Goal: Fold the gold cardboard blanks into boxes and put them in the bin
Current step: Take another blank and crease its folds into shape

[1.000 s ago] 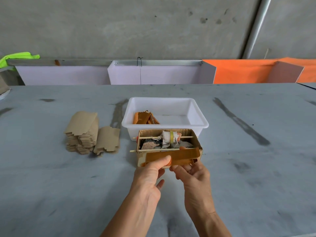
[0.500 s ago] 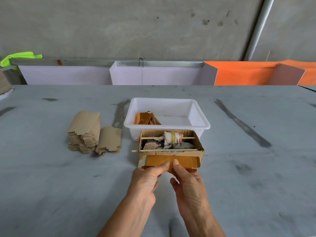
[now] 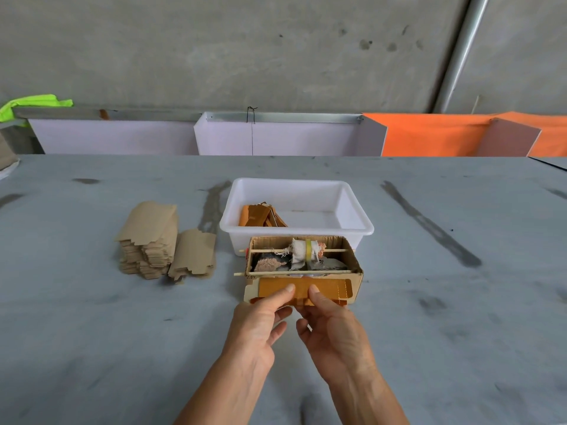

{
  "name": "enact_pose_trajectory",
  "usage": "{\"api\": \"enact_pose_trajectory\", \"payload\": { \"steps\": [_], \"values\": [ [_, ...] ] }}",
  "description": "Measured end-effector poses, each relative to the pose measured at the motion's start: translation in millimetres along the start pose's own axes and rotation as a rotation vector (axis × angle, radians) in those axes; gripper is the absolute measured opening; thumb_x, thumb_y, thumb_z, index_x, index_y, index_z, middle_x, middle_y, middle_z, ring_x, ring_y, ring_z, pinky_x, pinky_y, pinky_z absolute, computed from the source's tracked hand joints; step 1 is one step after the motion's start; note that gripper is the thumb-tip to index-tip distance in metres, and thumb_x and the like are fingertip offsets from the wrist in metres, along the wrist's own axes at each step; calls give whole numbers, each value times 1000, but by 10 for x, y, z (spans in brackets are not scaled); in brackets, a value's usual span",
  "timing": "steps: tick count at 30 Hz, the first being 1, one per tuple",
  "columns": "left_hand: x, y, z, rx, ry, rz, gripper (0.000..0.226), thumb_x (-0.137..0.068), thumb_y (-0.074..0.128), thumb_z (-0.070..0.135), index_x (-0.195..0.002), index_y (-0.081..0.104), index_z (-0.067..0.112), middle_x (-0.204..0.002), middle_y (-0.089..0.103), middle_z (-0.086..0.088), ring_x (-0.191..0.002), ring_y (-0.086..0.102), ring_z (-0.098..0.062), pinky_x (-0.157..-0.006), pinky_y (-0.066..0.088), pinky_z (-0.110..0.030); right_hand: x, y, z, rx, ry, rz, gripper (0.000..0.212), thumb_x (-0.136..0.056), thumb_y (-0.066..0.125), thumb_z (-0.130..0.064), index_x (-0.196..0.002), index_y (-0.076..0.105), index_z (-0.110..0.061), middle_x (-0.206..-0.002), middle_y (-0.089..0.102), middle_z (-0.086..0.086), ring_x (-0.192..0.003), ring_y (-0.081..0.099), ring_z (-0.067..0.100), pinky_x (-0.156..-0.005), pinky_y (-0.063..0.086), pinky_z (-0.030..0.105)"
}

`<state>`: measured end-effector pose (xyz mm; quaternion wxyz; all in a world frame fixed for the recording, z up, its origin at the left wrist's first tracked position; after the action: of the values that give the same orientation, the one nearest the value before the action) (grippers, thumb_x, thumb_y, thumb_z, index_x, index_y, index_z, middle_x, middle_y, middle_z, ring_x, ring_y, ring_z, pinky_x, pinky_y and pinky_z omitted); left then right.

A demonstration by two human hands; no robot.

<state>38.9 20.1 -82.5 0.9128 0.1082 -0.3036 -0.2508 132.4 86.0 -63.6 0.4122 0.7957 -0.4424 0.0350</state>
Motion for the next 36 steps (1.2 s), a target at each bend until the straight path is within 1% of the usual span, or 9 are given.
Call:
{"api": "enact_pose_trajectory", "payload": {
  "steps": [6,10,12,17,22,25,29,34,36],
  "values": [
    [-17,0,-17,14,-22,-30,41,-70,79,14,-107,62,6,-92,69,-10,-80,65,-21,-70,46,-33,-19,133,-44,-24,24,-125,23,-89,54,-10,-106,68,-16,-101,74,4,-82,64,11,-69,37,26],
    [-26,-25,23,51,18,-2,33,-69,80,14,-97,64,8,-85,70,-8,-78,65,-21,-69,47,-32,16,90,-60,82,11,-98,29,-68,68,-21,-97,67,-16,-82,72,2,-84,60,14,-74,39,30],
    [-1,-11,45,41,48,-6,31,-63,82,16,-88,67,9,-77,72,-5,-80,67,-22,-71,48,-33,29,37,-91,174,-46,-55,18,-66,72,-13,-83,68,-17,-76,71,2,-79,61,16,-73,40,33],
    [46,30,47,61,-11,-63,62,-39,84,29,-94,66,6,-87,72,-12,-84,67,-24,-63,49,-33,35,-31,-208,311,-134,35,15,-75,74,-4,-84,66,-13,-71,70,1,-73,59,17,-71,42,33],
    [27,122,95,87,-47,-102,30,-54,79,7,-79,65,2,-64,69,-9,-56,63,-16,-48,50,-25,-14,7,-264,354,-127,22,14,-74,74,-2,-79,67,-14,-62,67,0,-65,56,15,-63,43,30],
    [3,156,179,91,2,-44,14,-67,77,1,-72,64,3,-61,66,-8,-57,60,-17,-53,49,-26,-34,44,-261,307,-113,-3,13,-73,74,-6,-82,68,-13,-66,67,0,-64,56,15,-60,41,29],
    [-20,184,342,88,77,-12,20,-68,79,2,-80,63,4,-70,67,-11,-59,61,-19,-54,48,-27,-67,63,-311,248,-107,-8,9,-76,72,-4,-78,67,-12,-64,65,3,-61,57,15,-57,44,27],
    [7,264,560,119,87,-108,34,-60,82,21,-86,64,9,-73,69,-11,-62,64,-21,-55,51,-27,-146,118,-510,298,-148,4,15,-79,70,-1,-70,63,-11,-56,60,2,-48,55,8,-45,44,20],
    [-12,251,691,41,142,-123,28,-59,81,12,-82,66,10,-67,69,-7,-60,63,-20,-52,52,-25,-200,145,-605,331,-172,7,19,-78,71,1,-66,60,-10,-54,57,4,-46,52,9,-44,41,20]
  ]
}}
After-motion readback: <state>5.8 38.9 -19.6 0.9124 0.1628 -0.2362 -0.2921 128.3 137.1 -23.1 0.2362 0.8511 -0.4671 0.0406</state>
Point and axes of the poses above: each hand's wrist, its own x-axis away from the middle knuckle, its own y-axis out of the palm, z = x × y, the point moved 9 cm from there along -x, towards the middle knuckle
